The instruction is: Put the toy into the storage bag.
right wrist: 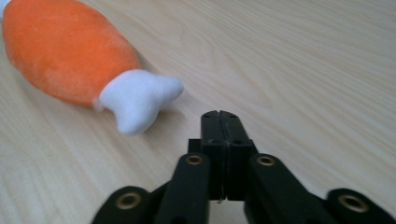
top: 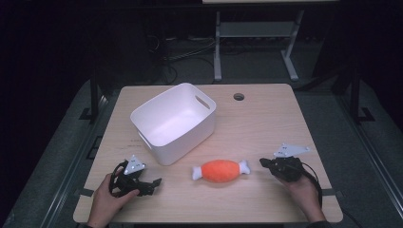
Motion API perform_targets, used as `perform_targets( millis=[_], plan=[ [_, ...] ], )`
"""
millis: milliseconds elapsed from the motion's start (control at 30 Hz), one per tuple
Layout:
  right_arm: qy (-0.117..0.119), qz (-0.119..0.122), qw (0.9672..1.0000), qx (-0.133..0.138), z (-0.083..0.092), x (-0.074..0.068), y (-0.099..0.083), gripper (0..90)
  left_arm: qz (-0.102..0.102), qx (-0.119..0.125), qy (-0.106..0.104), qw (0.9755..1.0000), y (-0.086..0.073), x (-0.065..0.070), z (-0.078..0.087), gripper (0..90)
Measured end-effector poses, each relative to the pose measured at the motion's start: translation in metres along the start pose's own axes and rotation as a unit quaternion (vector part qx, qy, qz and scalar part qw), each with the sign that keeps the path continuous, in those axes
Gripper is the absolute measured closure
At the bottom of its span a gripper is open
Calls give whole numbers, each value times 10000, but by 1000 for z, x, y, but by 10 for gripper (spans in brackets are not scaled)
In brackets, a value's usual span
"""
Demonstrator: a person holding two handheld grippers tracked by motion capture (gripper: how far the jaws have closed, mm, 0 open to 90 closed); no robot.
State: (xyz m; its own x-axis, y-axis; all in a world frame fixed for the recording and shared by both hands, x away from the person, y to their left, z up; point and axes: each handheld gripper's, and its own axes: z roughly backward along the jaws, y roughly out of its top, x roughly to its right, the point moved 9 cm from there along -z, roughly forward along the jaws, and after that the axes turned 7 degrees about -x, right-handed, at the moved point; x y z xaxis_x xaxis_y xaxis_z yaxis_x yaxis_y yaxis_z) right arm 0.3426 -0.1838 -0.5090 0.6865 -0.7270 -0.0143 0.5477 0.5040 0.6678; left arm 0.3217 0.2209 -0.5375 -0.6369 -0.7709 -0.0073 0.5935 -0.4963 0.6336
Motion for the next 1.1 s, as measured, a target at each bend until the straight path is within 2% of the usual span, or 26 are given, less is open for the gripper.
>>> perform_targets(
  millis=[267,400,600,800,1100],
  plan=[
    [117,169,9997,-114,-19,6,17,897,2,2,0,10000,0,0,0,125],
    [234,114,9997,-12,-23,8,26,898,2,1,0,10000,0,0,0,126],
    [329,155,9993,-47,-35,8,33,897,6,1,0,10000,0,0,0,126],
    [392,188,9989,-161,-47,6,33,897,0,-1,0,10000,0,0,0,126],
    [573,339,9973,-297,-50,-5,28,897,5,1,0,10000,0,0,0,126]
  ],
)
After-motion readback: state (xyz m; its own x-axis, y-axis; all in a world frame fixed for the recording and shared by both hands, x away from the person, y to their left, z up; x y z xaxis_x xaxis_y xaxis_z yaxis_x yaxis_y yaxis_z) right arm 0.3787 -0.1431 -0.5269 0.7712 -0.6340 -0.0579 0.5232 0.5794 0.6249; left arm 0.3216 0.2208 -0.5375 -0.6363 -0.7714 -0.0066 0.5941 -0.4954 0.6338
